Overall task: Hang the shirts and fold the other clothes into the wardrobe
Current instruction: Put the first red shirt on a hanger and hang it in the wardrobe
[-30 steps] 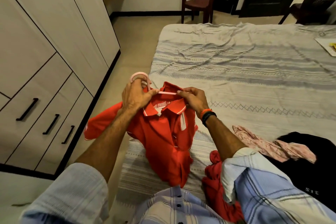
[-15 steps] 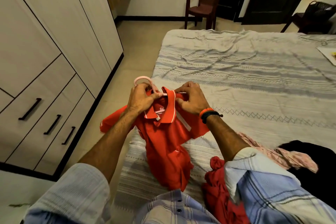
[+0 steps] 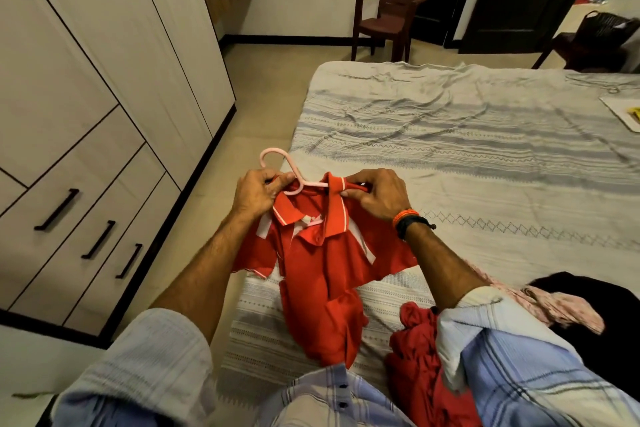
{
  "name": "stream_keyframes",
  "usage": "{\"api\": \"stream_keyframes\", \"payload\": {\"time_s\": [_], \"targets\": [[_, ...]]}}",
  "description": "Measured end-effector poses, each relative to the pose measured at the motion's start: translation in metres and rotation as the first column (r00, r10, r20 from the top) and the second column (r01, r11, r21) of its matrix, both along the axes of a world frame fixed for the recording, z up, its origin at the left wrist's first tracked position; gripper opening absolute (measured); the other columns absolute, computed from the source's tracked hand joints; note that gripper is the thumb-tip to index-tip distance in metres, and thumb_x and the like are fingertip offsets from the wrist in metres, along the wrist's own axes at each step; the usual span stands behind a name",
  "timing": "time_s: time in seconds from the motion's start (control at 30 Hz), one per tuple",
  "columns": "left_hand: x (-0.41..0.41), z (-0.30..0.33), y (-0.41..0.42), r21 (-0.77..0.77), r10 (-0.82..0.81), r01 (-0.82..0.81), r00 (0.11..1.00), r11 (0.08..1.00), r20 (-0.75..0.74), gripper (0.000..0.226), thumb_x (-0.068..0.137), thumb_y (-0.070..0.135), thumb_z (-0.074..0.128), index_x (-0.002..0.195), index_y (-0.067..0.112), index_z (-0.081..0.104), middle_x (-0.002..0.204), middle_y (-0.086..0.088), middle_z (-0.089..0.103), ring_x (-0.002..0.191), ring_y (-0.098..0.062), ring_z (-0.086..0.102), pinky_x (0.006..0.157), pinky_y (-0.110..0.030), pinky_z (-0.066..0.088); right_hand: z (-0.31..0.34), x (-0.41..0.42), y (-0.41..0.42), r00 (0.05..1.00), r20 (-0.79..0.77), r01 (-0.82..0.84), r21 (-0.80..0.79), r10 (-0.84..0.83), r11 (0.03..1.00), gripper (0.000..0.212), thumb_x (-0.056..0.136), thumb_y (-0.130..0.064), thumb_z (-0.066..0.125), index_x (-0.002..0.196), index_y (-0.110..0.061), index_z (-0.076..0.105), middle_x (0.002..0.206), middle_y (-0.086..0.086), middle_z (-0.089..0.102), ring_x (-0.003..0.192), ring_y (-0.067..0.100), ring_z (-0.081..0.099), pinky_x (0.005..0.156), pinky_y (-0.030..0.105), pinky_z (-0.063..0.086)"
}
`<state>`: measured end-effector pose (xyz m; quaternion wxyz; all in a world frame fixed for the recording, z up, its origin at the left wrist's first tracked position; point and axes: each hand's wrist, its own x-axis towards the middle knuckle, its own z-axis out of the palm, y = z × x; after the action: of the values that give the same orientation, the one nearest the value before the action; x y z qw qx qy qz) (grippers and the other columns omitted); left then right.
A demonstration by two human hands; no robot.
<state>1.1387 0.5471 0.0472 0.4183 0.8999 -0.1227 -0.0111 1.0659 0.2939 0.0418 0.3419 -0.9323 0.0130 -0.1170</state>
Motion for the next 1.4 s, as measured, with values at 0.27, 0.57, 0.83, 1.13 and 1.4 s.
{"api": "stream_keyframes", "payload": {"time_s": [0.27, 0.57, 0.83, 1.13, 1.4], "targets": [[0.014, -0.013, 0.013, -0.037, 0.288, -0.292, 0.954, 0.956, -0.084, 0.063, 0.087, 0.056, 0.059, 0.052, 0.006, 0.042, 0.051, -0.002, 0.038, 0.052, -0.019, 0.038, 0.050, -0.033, 0.030, -0.005, -0.007, -0.017, 0.995, -0.060, 0.089, 0.213, -0.078, 0.973, 0.027, 0.070, -0.042, 0.084, 0.095, -0.033, 0.079, 0.094, -0.018, 0.075, 0.089, 0.006, 0.068, 0.084, 0.039, 0.056], [0.009, 0.005, 0.001, -0.104, -0.146, 0.128, 0.970, 0.986, -0.195, 0.042, 0.070, 0.020, 0.080, 0.111, 0.025, 0.074, 0.106, 0.005, 0.074, 0.105, -0.013, 0.067, 0.101, -0.039, 0.051, -0.006, -0.011, -0.017, 0.987, -0.126, 0.130, 0.281, -0.097, 0.951, 0.035, 0.060, -0.050, 0.083, 0.092, -0.035, 0.079, 0.088, -0.022, 0.074, 0.086, 0.007, 0.069, 0.084, 0.044, 0.056], [-0.006, 0.022, -0.027, 0.203, -0.257, 0.241, 0.965, 0.949, 0.056, 0.038, 0.073, 0.053, 0.068, 0.109, 0.039, 0.072, 0.105, 0.016, 0.073, 0.097, -0.004, 0.067, 0.087, -0.027, 0.052, -0.001, -0.012, -0.008, 0.994, -0.100, 0.076, 0.318, -0.046, 0.945, 0.037, 0.053, -0.055, 0.078, 0.089, -0.044, 0.075, 0.086, -0.022, 0.074, 0.087, 0.007, 0.070, 0.085, 0.046, 0.057], [-0.012, 0.024, -0.049, 0.080, -0.207, 0.200, 0.973, 0.977, 0.099, 0.006, 0.084, 0.036, 0.071, 0.087, 0.033, 0.076, 0.088, 0.013, 0.074, 0.086, -0.006, 0.068, 0.080, -0.027, 0.052, 0.013, -0.015, 0.000, 0.994, -0.101, 0.066, 0.345, -0.033, 0.936, 0.046, 0.067, -0.074, 0.067, 0.083, -0.033, 0.078, 0.080, -0.015, 0.074, 0.082, 0.011, 0.068, 0.078, 0.039, 0.055], [-0.016, 0.024, -0.056, 0.212, -0.257, 0.245, 0.966, 0.946, 0.031, 0.006, 0.083, 0.042, 0.070, 0.086, 0.038, 0.074, 0.097, 0.013, 0.074, 0.092, -0.015, 0.068, 0.086, -0.034, 0.052, 0.039, 0.004, 0.020, 0.984, -0.021, 0.171, 0.415, -0.178, 0.894, 0.024, 0.094, -0.028, 0.063, 0.081, -0.010, 0.072, 0.076, -0.001, 0.074, 0.069, 0.010, 0.070, 0.065, 0.027, 0.055]]}}
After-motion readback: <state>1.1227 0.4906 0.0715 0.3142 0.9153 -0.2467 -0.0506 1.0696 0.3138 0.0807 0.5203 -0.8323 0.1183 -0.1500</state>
